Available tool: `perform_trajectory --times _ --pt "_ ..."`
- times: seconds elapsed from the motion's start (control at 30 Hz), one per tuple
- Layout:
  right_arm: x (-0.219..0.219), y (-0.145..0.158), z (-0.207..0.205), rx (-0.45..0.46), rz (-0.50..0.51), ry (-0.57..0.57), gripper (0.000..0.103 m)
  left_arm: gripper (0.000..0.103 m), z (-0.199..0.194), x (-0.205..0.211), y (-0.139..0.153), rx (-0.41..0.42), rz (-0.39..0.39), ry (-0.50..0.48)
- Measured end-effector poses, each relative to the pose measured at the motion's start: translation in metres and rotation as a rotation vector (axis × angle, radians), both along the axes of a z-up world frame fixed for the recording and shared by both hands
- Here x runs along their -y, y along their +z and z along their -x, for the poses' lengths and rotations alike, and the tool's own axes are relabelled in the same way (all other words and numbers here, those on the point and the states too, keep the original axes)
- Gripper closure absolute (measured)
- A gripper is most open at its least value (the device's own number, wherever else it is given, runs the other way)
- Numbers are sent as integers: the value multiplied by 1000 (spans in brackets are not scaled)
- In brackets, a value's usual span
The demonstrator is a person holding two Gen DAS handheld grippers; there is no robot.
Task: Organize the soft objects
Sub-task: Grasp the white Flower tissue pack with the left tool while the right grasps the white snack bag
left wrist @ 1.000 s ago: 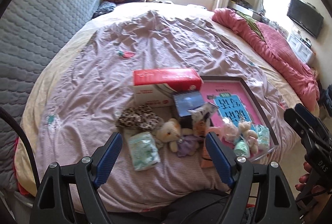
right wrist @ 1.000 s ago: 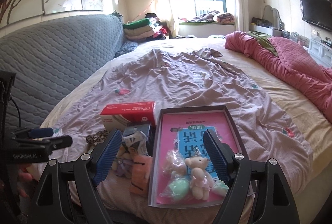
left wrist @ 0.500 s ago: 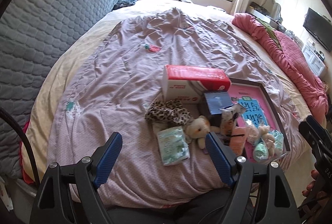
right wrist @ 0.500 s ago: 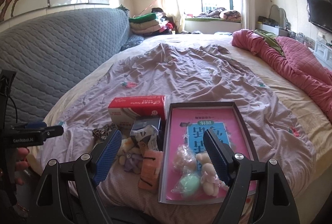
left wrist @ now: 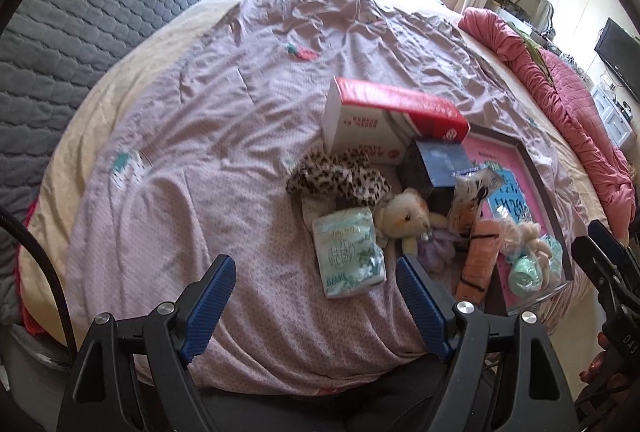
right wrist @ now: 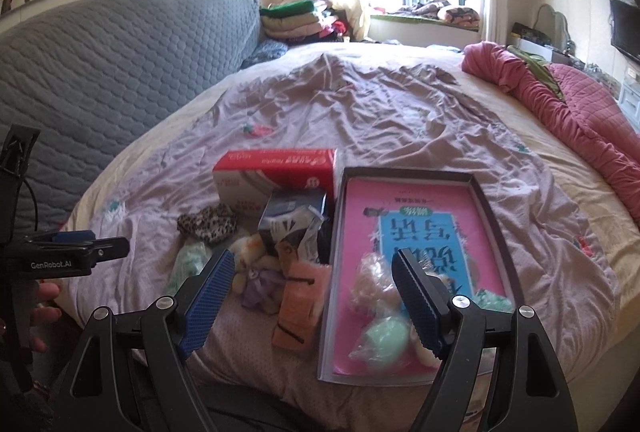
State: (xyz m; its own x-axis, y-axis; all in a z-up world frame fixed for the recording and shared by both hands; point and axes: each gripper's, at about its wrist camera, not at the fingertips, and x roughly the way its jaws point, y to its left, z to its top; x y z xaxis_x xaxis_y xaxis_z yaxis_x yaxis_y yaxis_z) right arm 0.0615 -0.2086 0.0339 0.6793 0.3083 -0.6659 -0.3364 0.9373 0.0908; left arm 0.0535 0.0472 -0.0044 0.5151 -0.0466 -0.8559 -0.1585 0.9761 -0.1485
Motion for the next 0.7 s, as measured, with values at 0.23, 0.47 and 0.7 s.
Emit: perform_trajectory --times 0.23,0.47,0.7 --pt "-14 -20 -10 -38 27 13 21 21 -5 12 -21 -24 32 -27" --pt "-27 -40 -27 -67 43 21 21 21 -9 8 -39 -23 85 -1" --pt "-37 -53 -48 -84 67 18 21 21 -15 12 -53 -40 109 -18"
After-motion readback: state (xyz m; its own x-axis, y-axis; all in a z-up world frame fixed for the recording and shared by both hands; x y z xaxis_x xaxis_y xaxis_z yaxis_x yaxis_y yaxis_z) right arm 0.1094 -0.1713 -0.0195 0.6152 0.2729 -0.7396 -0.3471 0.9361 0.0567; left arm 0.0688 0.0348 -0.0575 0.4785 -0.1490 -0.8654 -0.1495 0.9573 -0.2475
